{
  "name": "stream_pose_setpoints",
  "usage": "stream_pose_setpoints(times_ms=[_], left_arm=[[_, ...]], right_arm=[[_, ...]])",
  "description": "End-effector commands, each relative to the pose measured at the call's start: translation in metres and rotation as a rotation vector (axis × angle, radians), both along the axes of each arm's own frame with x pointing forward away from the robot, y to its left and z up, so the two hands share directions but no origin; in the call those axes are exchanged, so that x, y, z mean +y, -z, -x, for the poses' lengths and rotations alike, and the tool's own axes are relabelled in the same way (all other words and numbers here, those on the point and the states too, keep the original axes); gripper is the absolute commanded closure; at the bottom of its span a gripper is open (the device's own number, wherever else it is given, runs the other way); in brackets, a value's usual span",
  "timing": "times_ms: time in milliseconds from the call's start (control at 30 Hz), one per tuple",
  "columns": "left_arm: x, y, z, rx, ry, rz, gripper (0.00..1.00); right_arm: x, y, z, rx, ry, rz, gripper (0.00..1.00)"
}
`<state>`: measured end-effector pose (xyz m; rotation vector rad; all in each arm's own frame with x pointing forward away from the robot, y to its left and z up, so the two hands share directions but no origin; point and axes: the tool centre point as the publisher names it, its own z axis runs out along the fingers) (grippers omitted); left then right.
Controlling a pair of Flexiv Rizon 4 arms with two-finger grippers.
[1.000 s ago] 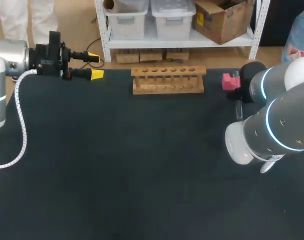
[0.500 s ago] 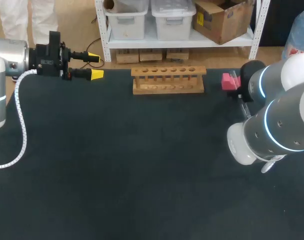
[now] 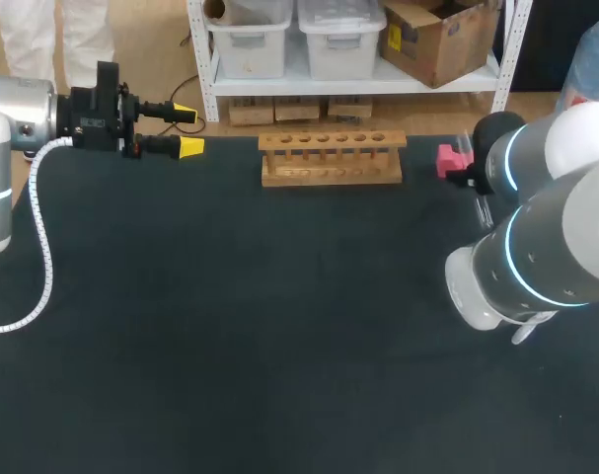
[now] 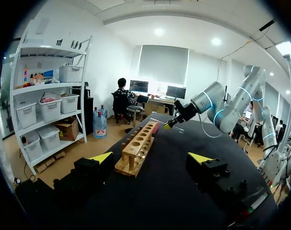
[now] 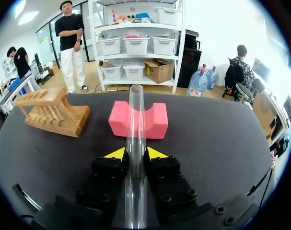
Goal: Grasp the test tube, adjust it, and insert it.
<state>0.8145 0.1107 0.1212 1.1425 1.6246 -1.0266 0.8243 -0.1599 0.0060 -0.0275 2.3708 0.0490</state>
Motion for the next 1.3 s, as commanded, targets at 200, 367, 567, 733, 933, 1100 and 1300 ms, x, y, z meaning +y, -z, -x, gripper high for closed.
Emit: stream_pose_setpoints(times_ms=[200,367,567,733,933,1100,1300], left_arm=[[0.0,0.001,0.0,-0.002,0.001,0.002,0.0],[0.0,0.001,0.0,-0.002,0.001,0.002,0.0],[0.0,0.001,0.0,-0.002,0.001,0.002,0.0],[0.0,0.001,0.0,-0.002,0.001,0.002,0.0],[0.0,0.001,0.0,-0.002,0.001,0.002,0.0],[0.0,0.001,0.0,-0.002,0.001,0.002,0.0],[0.0,0.001,0.0,-0.002,0.001,0.002,0.0]], right_arm=[[0.028,-0.038,0.02,0.011,0.046,0.039,1.0],[0.053,-0.057,0.023,0.01,0.045,0.038,1.0],[0.085,-0.073,0.021,-0.011,0.038,0.054,1.0],[0.107,-0.071,0.013,-0.016,0.016,0.059,1.0],[0.125,-0.069,0.004,-0.011,-0.01,0.091,1.0],[0.134,-0.067,0.001,-0.015,-0.016,0.082,1.0],[0.145,-0.063,-0.002,-0.025,-0.025,0.069,1.0]])
